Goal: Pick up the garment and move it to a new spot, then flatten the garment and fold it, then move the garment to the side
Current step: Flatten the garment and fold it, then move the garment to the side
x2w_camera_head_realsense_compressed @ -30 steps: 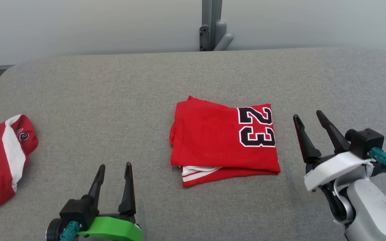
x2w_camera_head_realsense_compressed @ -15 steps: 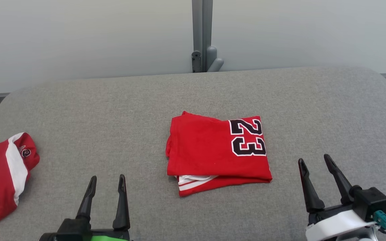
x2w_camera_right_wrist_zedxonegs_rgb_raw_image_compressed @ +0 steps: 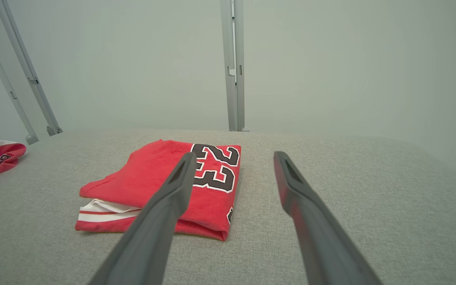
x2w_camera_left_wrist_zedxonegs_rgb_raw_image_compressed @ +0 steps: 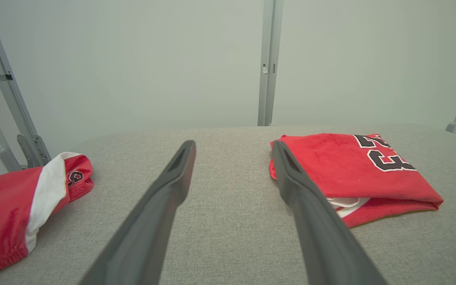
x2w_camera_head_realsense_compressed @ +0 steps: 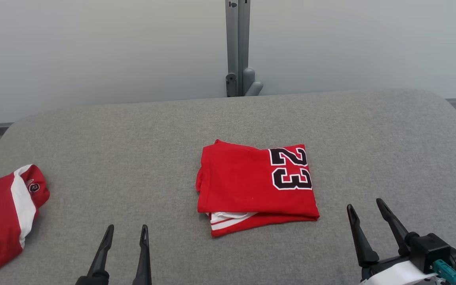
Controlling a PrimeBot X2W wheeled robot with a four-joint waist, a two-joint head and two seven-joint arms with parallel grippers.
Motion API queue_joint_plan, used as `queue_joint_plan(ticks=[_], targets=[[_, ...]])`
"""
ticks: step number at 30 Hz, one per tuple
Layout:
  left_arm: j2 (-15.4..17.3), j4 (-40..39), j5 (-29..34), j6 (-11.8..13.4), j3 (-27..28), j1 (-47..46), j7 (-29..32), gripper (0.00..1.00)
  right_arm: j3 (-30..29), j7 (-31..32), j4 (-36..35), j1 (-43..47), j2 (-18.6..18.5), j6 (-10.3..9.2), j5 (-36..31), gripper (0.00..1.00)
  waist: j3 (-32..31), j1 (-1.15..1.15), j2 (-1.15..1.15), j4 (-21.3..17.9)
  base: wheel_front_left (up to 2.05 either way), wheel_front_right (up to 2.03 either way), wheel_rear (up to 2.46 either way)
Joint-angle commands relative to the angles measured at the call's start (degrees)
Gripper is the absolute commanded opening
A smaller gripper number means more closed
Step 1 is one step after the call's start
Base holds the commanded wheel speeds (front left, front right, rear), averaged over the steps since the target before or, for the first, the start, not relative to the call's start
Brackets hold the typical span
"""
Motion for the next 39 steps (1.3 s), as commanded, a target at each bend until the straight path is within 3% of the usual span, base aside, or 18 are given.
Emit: queue_joint_plan(ticks=[1,39], targets=[[-0.12,-0.36,0.67,-0.36,0.31,0.87,-0.14,1.00,0.11,-0.15,0.21,0.55,-0.08,-0.01,-0.04,1.00,-0.10,0.00,0.00,0.13,0.00,0.00,0.00],[-0.31,-1.45,1.06,0.75,-0.90,-0.19,-0.15,1.00,1.18,-0.15,2.90,-1.13,0.45,-0.01,3.97,1.00,0.24,0.00,0.00,1.67,0.00,0.00,0.00]])
